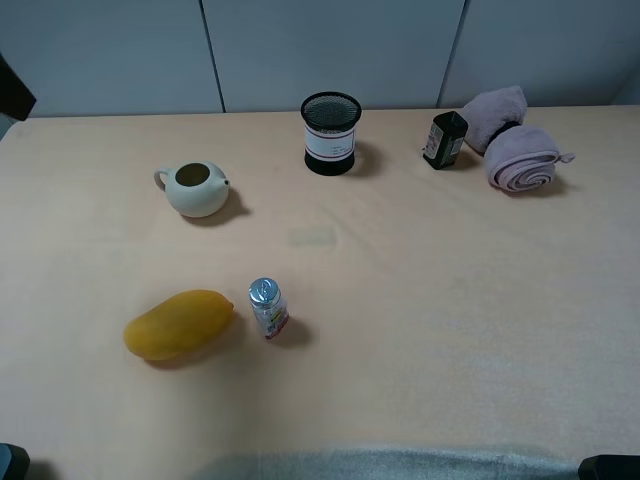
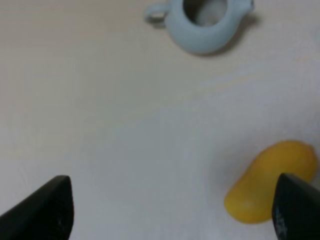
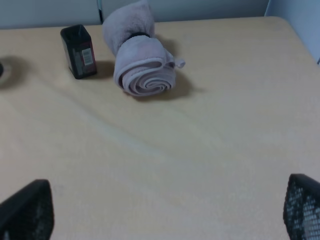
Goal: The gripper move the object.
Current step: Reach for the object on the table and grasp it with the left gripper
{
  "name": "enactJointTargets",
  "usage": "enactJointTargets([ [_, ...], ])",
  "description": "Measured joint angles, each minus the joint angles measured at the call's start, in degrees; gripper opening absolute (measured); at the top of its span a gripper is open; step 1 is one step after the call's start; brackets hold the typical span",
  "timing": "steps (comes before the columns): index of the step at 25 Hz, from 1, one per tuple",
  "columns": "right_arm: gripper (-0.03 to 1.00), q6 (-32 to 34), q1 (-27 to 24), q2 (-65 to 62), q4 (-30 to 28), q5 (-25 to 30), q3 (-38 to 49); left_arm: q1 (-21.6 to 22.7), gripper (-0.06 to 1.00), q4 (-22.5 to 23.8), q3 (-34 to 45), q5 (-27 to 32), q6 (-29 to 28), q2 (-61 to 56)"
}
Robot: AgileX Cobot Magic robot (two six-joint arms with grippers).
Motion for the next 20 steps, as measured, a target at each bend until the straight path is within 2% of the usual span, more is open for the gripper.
enactJointTargets([
  [6,0.69,0.0,0.0,0.0,0.0,0.0,0.0,-5.6,0.79,1.5,-7.9,-0.1,0.0,10.2],
  [20,0.69,0.0,0.0,0.0,0.0,0.0,0.0,-16.3,0.79,1.7,-29.5,-0.1,1.6,34.5],
])
